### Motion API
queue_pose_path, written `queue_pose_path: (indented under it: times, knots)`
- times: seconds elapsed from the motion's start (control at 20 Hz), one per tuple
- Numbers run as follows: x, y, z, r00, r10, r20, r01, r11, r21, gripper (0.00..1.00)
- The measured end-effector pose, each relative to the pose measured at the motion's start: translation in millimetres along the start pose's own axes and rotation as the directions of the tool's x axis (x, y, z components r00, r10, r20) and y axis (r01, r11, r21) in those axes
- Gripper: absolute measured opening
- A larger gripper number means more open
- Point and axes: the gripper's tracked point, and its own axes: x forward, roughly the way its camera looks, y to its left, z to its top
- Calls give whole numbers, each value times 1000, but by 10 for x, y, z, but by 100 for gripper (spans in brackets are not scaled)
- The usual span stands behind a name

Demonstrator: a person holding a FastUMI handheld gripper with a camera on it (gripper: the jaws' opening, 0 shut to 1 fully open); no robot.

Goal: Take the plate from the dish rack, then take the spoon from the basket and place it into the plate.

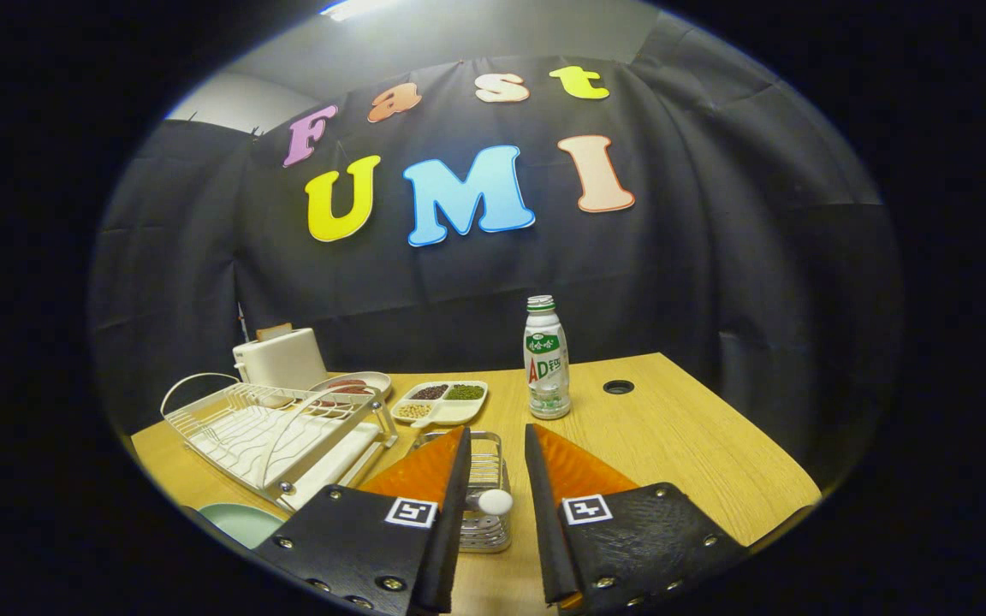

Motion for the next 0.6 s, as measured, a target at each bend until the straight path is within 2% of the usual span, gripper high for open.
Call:
queue_pose_path:
  times: [0.05, 0.1, 0.2, 0.3, 0.35, 0.6]
  knots:
    - [16, 20, 21, 1000, 19, 5, -19, 1000, -2, 23]
    - [52, 46, -19, 1000, 28, 1, -28, 1000, -10, 24]
    - [92, 92, -40, 999, 31, -24, -30, 999, 26, 13]
    - [45, 72, -4, 999, 18, -40, -16, 999, 33, 12]
    - [6, 84, 28, 998, 22, -57, -20, 999, 38, 8]
    - [-117, 108, 248, 997, 7, -78, -3, 999, 54, 8]
